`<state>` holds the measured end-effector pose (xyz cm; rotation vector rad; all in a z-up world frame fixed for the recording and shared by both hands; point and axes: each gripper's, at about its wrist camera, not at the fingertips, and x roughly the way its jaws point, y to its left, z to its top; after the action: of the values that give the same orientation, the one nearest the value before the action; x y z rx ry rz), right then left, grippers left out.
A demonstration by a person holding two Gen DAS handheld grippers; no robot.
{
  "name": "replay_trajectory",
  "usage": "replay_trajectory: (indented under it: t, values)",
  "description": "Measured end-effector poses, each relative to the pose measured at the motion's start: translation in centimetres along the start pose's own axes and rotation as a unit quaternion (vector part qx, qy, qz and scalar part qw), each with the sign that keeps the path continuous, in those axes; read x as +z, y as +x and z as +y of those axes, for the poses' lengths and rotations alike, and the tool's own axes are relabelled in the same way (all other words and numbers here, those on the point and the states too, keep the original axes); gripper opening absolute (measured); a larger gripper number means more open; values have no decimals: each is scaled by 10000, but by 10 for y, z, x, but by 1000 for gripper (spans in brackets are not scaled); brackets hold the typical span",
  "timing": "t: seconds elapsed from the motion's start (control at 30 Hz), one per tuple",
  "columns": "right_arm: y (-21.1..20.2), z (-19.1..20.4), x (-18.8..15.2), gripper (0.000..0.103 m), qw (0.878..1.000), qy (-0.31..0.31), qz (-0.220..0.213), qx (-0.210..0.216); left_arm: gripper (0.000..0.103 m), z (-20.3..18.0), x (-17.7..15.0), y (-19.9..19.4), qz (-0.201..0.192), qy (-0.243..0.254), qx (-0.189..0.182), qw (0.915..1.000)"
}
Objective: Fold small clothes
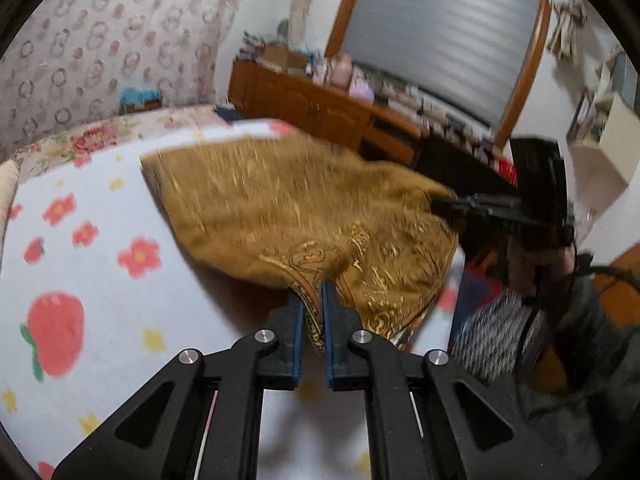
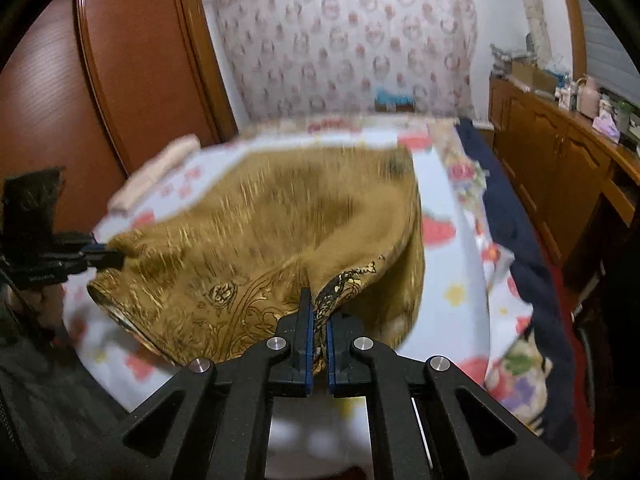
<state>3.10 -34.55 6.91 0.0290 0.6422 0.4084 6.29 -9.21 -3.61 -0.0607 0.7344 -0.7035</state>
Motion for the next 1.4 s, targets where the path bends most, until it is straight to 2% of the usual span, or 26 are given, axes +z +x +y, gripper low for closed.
replay_trajectory:
  t: [0.13, 0.2, 0.37, 0.47, 0.63, 0.73, 0.77, 0.83, 0.87, 1.0, 1.17, 1.3, 1.4]
  values:
    - [-6, 2, 24, 4, 9992, -96, -399, 5, 9, 15, 32, -3, -326, -166, -13, 9993]
    - [-2, 1, 41, 4, 9985, -103, -544, -22, 9, 26, 48, 0, -421, -219, 104, 9988]
    - [20, -4, 81, 4, 9976, -153, -670, -71, 9, 61, 77, 12, -518, -570, 139, 9969]
    - [41, -7, 97, 4, 9979, -204, -606, -106, 9, 76, 89, 25, -507, -621, 254, 9965]
    - [97, -12, 120, 5, 9992, -176, -166, -313, 9, 98, 106, 57, -304, -709, 525, 9956]
    - [109, -14, 122, 24, 9981, -92, 59, -606, 11, 111, 109, 70, -138, -836, 622, 9945]
    - [108, -14, 123, 28, 9973, -80, 63, -732, 14, 111, 109, 71, -105, -812, 640, 9946]
    - [95, -9, 121, 37, 9974, -30, -48, -722, 32, 108, 108, 69, -130, -639, 738, 9951]
    - [86, -5, 118, 45, 9973, -22, -115, -722, 48, 104, 107, 65, -210, -525, 855, 9947]
    - [62, 21, 110, 60, 9943, -339, -273, -972, 70, 101, 104, 50, -396, -436, 942, 9938]
    - [52, 35, 115, 64, 9949, -247, -346, -917, 80, 96, 99, 29, -550, -449, 934, 9931]
    - [46, 35, 112, 64, 9933, -280, -441, -1027, 80, 93, 94, 17, -628, -331, 1064, 9918]
    - [55, 31, 100, 64, 9950, -407, -359, -836, 80, 91, 88, 12, -637, -301, 1113, 9913]
